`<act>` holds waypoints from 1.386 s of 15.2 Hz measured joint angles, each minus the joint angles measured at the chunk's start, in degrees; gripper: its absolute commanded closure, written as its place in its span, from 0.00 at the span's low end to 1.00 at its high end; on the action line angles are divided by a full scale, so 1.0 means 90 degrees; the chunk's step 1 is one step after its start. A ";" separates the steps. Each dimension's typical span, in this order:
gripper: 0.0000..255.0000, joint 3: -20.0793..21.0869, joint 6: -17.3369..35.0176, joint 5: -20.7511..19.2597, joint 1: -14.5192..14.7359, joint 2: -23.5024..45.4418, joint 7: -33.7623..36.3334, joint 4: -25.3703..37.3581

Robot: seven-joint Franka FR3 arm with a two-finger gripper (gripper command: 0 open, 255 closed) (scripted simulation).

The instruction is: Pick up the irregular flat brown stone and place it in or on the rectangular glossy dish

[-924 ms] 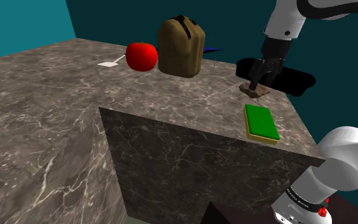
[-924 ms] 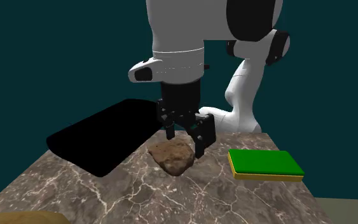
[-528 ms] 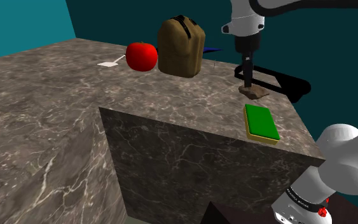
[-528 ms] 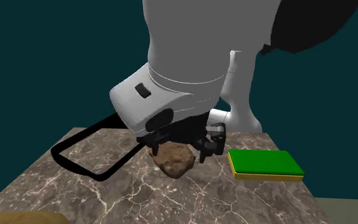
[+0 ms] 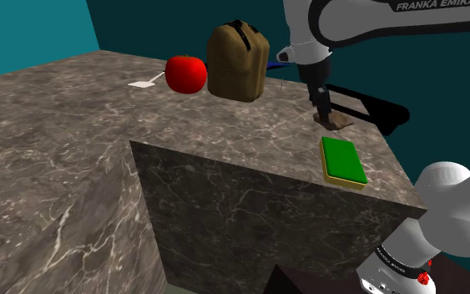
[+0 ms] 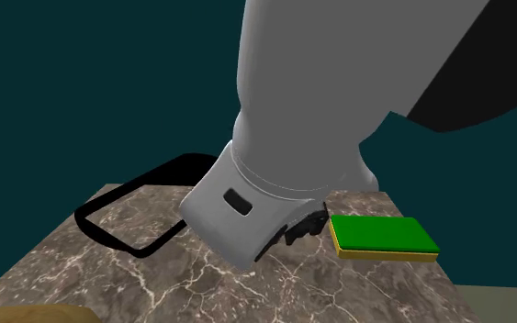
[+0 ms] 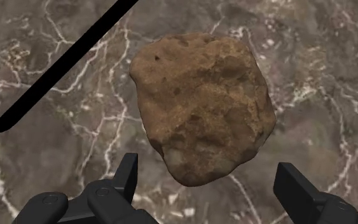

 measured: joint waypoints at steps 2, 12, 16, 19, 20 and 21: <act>0.00 -0.0023 0.0078 -0.0012 -0.0005 -0.0052 -0.0014 -0.0127; 1.00 -0.0038 0.0108 -0.0040 -0.0012 -0.0096 -0.0027 -0.0145; 1.00 -0.0026 0.0102 -0.0032 -0.0005 -0.0107 -0.0018 -0.0137; 0.00 -0.0013 0.0098 -0.0026 0.0004 -0.0132 -0.0012 -0.0121; 0.00 -0.0164 0.0169 0.0016 0.0039 -0.0320 -0.0303 -0.0235; 0.00 -0.0411 0.0296 0.0081 0.0108 -0.0564 -0.0890 -0.0362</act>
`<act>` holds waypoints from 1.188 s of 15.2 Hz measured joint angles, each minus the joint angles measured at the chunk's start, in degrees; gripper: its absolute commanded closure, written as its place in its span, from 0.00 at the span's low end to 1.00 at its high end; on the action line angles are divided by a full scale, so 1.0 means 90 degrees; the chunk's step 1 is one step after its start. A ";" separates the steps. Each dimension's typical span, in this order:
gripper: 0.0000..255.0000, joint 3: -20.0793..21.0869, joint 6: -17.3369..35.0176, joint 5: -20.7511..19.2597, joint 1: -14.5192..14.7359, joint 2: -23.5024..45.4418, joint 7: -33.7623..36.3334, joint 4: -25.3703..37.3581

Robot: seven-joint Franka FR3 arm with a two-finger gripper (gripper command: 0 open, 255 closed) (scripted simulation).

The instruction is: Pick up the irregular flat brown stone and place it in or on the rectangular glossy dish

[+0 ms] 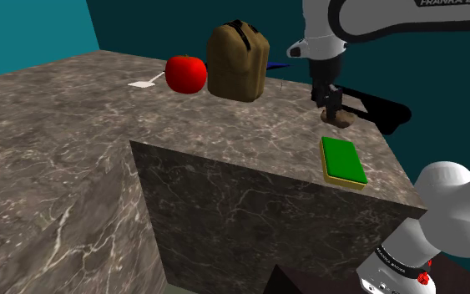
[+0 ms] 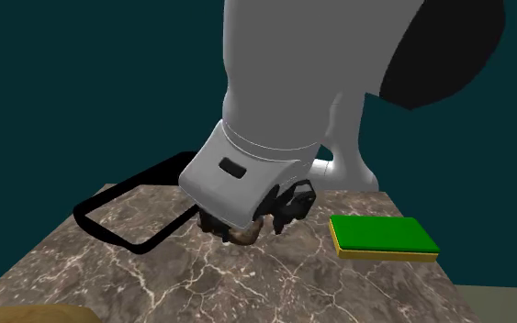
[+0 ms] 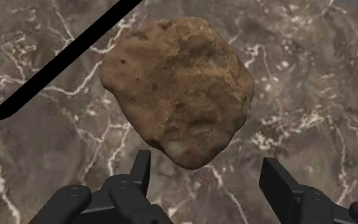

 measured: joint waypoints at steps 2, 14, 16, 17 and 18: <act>0.00 -0.0681 0.0187 0.0148 0.0184 -0.0546 -0.1518 -0.0207; 0.00 -0.4162 0.0260 0.0871 0.1396 -0.0828 -0.7862 0.0114; 0.00 -0.4154 0.0424 0.0848 0.1370 -0.0900 -0.7853 -0.0121; 0.00 -0.4145 0.0475 0.0842 0.1359 -0.0929 -0.7842 -0.0200; 0.00 -0.4146 0.0508 0.0840 0.1358 -0.0933 -0.7841 -0.0237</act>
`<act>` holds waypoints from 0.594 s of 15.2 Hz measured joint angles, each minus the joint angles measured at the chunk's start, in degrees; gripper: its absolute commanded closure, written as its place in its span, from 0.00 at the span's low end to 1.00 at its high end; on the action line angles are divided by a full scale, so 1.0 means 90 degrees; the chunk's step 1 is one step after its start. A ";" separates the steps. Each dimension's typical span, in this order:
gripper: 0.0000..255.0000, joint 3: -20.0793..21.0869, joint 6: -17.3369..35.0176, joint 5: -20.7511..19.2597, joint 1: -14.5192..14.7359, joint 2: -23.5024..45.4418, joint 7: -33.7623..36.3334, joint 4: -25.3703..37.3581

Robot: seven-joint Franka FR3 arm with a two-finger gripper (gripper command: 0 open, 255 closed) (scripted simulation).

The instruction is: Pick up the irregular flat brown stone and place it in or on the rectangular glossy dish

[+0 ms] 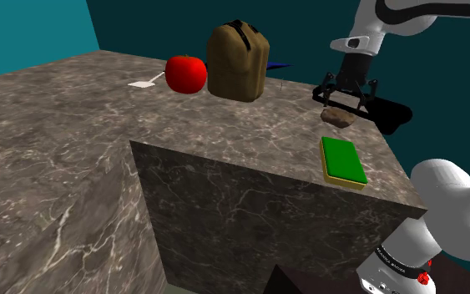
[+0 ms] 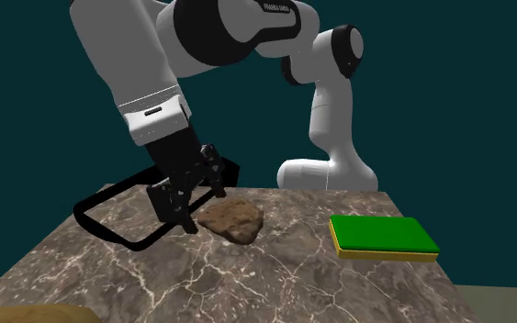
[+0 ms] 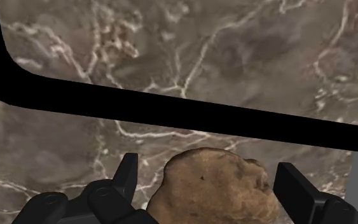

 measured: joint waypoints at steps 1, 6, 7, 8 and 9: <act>0.00 -0.0003 0.0016 -0.0001 0.0000 0.0001 -0.0002 -0.0014; 1.00 -0.0004 0.0030 -0.0001 0.0001 0.0002 -0.0001 -0.0027; 1.00 0.0004 0.0084 0.0010 0.0003 -0.0007 -0.0002 -0.0007; 1.00 0.0012 0.0254 0.0016 0.0005 -0.0015 -0.0004 0.0009; 1.00 0.0015 0.0216 0.0014 0.0004 -0.0016 0.0001 0.0023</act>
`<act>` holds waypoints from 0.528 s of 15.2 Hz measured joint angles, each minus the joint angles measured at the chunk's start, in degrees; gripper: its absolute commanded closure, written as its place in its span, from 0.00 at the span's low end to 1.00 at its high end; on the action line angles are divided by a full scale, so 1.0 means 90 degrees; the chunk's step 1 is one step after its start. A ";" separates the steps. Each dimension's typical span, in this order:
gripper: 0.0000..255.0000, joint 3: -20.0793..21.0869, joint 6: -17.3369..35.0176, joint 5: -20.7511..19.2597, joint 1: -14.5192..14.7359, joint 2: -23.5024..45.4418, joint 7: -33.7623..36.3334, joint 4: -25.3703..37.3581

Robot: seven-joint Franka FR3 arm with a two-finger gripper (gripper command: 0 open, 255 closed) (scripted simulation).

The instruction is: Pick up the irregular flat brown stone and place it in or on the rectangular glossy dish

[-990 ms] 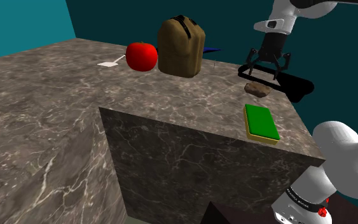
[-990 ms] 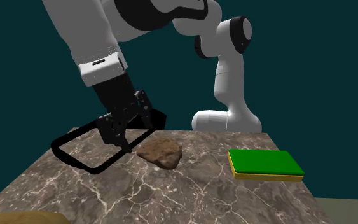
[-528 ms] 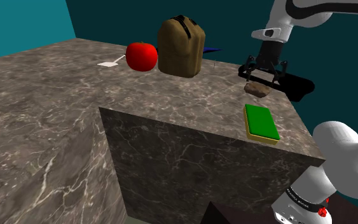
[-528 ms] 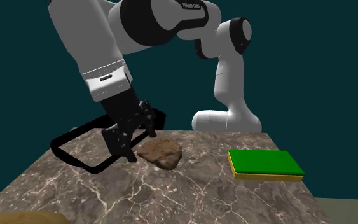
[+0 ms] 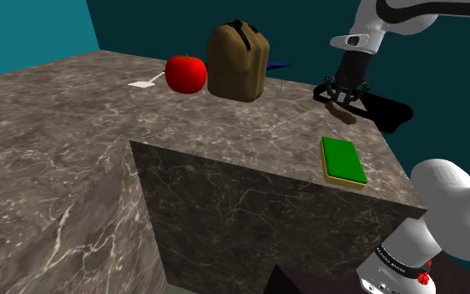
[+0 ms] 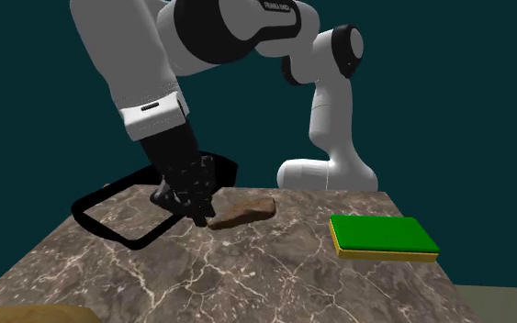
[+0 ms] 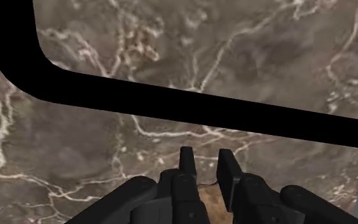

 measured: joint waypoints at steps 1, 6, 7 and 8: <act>1.00 -0.0001 -0.0095 0.0004 0.0005 0.0011 0.0003 0.0019; 1.00 -0.0012 -0.0171 0.0010 0.0012 0.0018 -0.0020 0.0027; 0.00 -0.0012 -0.0170 0.0011 0.0012 0.0018 -0.0020 0.0028; 0.00 -0.0011 -0.0174 0.0011 0.0010 0.0013 -0.0020 0.0034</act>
